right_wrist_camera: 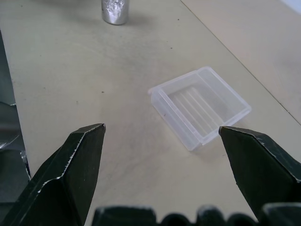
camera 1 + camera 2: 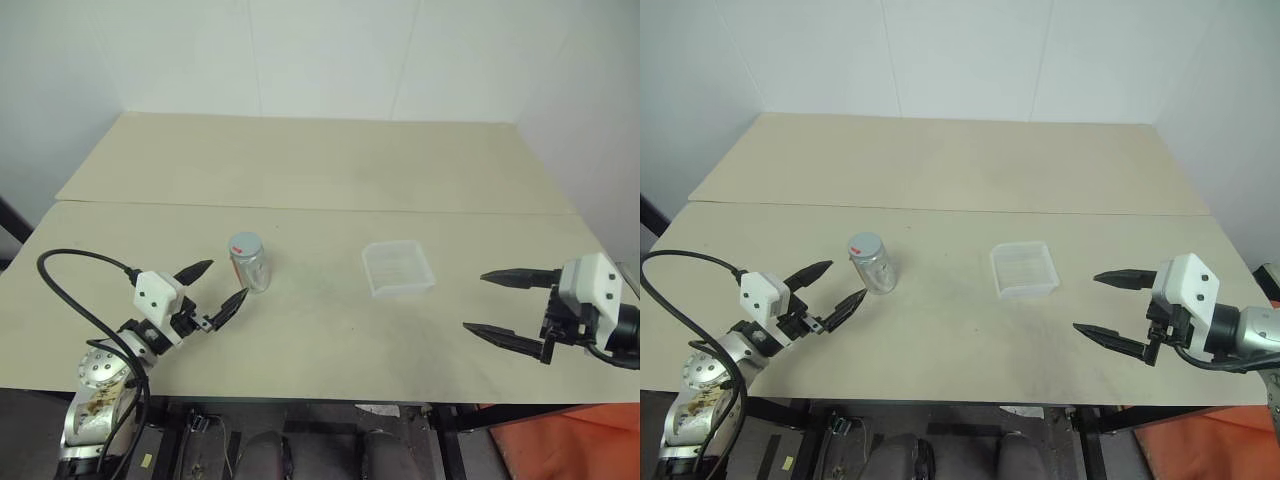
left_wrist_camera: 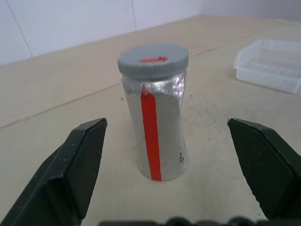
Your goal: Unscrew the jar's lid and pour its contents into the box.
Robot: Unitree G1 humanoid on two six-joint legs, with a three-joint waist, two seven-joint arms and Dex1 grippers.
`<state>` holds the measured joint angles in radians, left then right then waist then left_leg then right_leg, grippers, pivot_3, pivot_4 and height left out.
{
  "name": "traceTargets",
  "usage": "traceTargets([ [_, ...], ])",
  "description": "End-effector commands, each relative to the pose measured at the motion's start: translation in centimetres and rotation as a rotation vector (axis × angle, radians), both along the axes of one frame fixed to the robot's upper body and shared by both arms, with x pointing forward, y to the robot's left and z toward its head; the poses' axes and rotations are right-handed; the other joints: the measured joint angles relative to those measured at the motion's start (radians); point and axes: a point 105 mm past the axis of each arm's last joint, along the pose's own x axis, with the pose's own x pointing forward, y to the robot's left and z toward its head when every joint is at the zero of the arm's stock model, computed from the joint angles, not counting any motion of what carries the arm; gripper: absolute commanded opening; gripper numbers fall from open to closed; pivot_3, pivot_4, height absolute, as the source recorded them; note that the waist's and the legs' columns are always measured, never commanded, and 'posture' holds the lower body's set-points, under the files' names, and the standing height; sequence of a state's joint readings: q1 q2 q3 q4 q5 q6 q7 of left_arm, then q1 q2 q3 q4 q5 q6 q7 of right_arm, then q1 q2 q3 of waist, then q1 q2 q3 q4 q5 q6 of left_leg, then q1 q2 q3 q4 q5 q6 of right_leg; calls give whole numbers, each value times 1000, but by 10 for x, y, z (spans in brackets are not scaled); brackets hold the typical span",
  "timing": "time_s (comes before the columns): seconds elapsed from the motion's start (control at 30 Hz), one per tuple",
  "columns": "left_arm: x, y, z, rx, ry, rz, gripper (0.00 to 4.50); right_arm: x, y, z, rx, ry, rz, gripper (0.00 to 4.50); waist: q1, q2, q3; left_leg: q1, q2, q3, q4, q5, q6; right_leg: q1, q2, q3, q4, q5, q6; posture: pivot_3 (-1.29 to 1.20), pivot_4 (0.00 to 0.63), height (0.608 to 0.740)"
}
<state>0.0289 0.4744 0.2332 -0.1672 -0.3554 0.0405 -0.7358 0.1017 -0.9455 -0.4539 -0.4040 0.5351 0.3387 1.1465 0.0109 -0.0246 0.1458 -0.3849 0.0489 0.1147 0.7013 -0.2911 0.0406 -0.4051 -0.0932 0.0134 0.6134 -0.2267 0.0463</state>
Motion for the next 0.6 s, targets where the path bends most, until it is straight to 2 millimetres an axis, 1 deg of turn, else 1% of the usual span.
traceTargets([
  [0.03, 9, -2, 4, -11, -48, -3, 4484, -3, 13, 9, 16, -38, 55, 4500, 0, 0, 0, 0, 0, 0, 0, 0, 0, 0, 0, 0, 0, 0, 0, 0, 150, 740],
  [0.1, 13, -6, 2, -13, -50, -32, 4484, -3, 21, 9, 23, -39, 78, 4500, 1, 0, 0, 0, 0, 0, 0, 0, 0, 0, 0, 0, 0, 0, 0, 0, 150, 740],
  [0.17, 17, -8, 0, -15, -52, -39, 4484, -4, 23, 9, 26, -39, 83, 4500, 1, 0, 0, -1, 0, 0, 0, 0, 0, 0, 0, 0, 0, 0, 0, 0, 150, 740],
  [0.3, 25, -12, -3, -28, -56, -55, 4484, -3, 20, 9, 21, -42, 73, 4500, 1, 0, 0, -1, -1, 0, 0, 0, 0, 0, 0, 0, 0, 0, 1, 0, 150, 740],
  [0.4, 35, -13, -8, -16, -56, -44, 4484, -3, 18, 10, 12, -47, 63, 4500, 1, 0, 0, -1, 0, -1, 1, 0, 0, 0, 0, 0, 0, 1, 1, 0, 150, 740],
  [0.5, 39, -16, -7, -49, -63, -55, 4484, -5, 17, 11, 11, -49, 59, 4500, 1, 0, 0, -1, -1, -1, 1, 0, 0, 0, 0, 0, 0, 1, 1, 0, 150, 740],
  [0.6, 45, -23, -6, -95, -63, -62, 4484, -6, 16, 12, 22, -54, 51, 4500, 1, 0, 0, -1, -1, -1, 1, 0, 1, 0, 0, 0, 0, 1, 1, 0, 150, 740],
])
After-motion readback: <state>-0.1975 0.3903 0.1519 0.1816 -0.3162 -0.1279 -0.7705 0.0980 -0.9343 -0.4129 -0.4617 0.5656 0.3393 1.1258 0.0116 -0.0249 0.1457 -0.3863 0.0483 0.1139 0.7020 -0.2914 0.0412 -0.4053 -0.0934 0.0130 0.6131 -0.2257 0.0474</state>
